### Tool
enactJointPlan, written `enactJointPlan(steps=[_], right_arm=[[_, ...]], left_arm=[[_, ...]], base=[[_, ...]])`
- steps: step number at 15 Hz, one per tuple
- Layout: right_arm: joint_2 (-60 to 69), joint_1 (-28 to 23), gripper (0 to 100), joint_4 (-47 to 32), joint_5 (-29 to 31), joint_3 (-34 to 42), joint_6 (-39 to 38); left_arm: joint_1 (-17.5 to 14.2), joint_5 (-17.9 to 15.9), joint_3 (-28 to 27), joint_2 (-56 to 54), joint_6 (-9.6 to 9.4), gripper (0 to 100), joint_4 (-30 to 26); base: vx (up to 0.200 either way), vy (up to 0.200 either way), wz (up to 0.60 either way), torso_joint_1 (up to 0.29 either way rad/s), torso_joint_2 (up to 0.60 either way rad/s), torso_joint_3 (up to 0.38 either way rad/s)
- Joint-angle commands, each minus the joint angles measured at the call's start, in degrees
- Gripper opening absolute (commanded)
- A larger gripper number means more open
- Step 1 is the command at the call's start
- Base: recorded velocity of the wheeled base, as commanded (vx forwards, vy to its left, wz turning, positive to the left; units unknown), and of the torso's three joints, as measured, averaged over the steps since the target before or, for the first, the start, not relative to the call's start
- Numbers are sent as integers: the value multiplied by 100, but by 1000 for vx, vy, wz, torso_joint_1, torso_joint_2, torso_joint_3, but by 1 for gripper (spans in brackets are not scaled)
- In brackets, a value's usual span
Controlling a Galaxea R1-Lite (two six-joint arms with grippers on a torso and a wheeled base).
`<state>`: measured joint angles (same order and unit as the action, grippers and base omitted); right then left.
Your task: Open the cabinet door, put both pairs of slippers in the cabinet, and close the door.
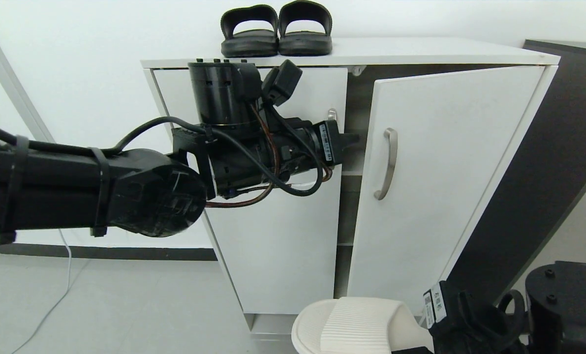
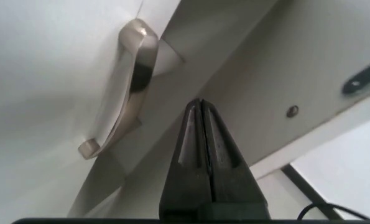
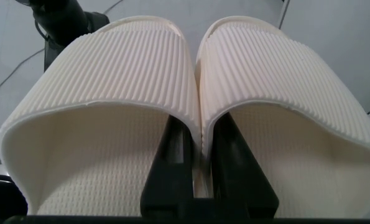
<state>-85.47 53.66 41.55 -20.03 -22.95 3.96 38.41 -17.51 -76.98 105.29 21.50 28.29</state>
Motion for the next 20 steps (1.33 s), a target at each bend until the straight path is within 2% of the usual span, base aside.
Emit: enactJointPlan(steps=[1, 2, 6, 9, 10, 13, 14, 18, 20], right_arm=[[-84, 13, 0, 3, -1, -16, -1], [-102, 21, 0, 3, -1, -16, -1], [-146, 109, 0, -15, -1, 10, -1], [-146, 215, 0, -24, -1, 37, -1], [-146, 241, 0, -24, -1, 54, -1], [-172, 250, 0, -24, -1, 81, -1], [-172, 276, 0, -24, -1, 89, -1], [-163, 329, 0, 3, -1, 133, 8], [-163, 329, 0, 3, 8, 133, 8]], left_arm=[[8, -7, -89, 167, 117, 0, 1], [17, -7, -106, 194, 196, 0, 53], [26, -7, -106, 308, 205, 0, 326], [52, 19, -98, 378, 205, 0, 387], [149, 19, -80, 396, 205, 0, 475], [764, 45, 192, 343, 196, 0, 818], [852, 54, 210, 343, 196, 0, 923], [817, 63, 210, 396, 196, 0, 976], [755, 63, 201, 387, 179, 0, 985]], base=[[0, 0, 0, 0, 0, 0], [0, 0, 0, 0, 0, 0], [0, 0, 0, 0, 0, 0], [-200, 0, 0, 7, 9, 1], [-200, 0, 0, 7, 2, 7], [-200, 0, 0, 1, -2, 2], [-200, 0, 0, 2, 2, -2], [-200, 0, 0, 1, 2, 1], [0, 0, 0, 0, 0, 0]])
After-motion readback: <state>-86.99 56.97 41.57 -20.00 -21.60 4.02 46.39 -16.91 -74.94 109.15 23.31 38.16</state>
